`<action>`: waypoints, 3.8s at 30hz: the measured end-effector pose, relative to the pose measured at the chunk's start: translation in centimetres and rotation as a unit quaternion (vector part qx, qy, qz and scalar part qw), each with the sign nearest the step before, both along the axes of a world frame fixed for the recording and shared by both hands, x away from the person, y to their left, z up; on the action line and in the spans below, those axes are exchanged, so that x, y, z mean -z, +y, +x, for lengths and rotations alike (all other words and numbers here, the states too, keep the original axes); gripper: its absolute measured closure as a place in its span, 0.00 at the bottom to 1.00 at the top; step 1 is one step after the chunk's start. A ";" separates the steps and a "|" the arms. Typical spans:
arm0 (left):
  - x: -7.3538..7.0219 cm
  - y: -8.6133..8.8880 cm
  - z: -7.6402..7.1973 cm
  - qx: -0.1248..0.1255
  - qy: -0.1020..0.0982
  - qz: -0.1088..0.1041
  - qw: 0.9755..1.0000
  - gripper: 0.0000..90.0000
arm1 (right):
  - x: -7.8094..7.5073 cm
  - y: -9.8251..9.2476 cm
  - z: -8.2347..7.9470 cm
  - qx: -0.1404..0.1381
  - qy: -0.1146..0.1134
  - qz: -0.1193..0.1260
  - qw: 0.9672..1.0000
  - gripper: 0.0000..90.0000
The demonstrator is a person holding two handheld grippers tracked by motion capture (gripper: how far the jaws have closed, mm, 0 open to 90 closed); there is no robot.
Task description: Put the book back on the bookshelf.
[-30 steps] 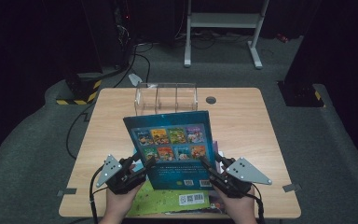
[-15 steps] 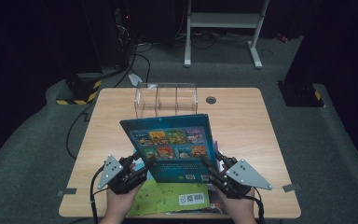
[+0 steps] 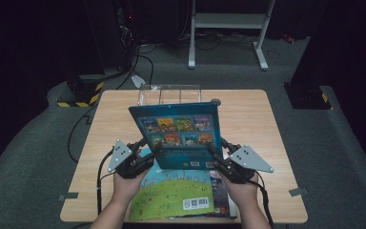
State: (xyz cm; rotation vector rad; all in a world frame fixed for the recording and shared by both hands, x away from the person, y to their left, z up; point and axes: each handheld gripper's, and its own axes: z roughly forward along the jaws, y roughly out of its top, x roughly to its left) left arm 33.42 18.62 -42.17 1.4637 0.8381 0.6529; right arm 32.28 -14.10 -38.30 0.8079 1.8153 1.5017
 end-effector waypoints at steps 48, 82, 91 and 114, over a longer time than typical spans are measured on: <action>0.8 0.6 -2.7 0.001 0.021 -0.011 1.000 0.49 | 1.5 0.8 -1.2 -0.038 0.044 -0.004 0.998 0.52; 0.7 1.8 -1.9 -0.028 0.048 -0.020 0.998 0.33 | 1.7 1.7 -2.2 -0.111 0.030 -0.026 0.993 0.82; 0.2 2.5 -2.2 -0.054 0.048 -0.024 0.997 0.37 | 2.0 2.5 -2.5 -0.116 0.040 -0.021 0.992 0.92; -3.6 -2.6 -5.9 0.042 -0.002 0.007 0.999 0.22 | 2.8 6.2 -4.8 -0.076 0.020 -0.030 0.996 0.92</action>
